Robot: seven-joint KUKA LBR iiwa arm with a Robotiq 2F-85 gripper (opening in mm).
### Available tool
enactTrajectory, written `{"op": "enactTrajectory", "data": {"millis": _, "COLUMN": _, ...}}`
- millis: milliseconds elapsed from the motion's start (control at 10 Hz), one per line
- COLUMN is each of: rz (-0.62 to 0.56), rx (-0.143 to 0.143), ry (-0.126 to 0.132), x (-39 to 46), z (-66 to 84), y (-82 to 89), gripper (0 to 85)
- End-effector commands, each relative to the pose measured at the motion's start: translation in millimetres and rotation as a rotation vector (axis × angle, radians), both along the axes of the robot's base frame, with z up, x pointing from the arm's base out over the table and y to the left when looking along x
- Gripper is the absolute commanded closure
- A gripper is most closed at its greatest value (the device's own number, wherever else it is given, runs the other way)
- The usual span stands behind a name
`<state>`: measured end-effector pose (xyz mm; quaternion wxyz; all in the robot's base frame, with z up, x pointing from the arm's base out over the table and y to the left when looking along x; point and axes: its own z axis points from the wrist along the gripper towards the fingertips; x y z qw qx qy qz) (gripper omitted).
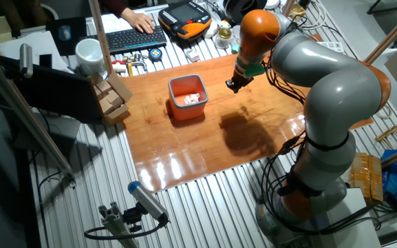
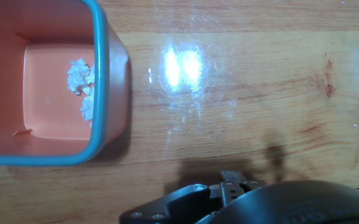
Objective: Put the garbage in the trash can
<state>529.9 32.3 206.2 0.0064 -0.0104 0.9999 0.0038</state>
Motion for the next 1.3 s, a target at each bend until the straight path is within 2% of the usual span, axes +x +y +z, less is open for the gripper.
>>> {"op": "enactTrajectory", "data": {"millis": 0, "rz": 0.001, "rx": 0.000, "ry": 0.000, "x": 0.0, "z": 0.0, "y": -0.2, "gripper": 85.0}}
{"op": "enactTrajectory", "data": {"millis": 1200, "rz": 0.001, "rx": 0.002, "ry": -0.009, "x": 1.6, "z": -1.7, "y": -2.8, "gripper": 85.0}}
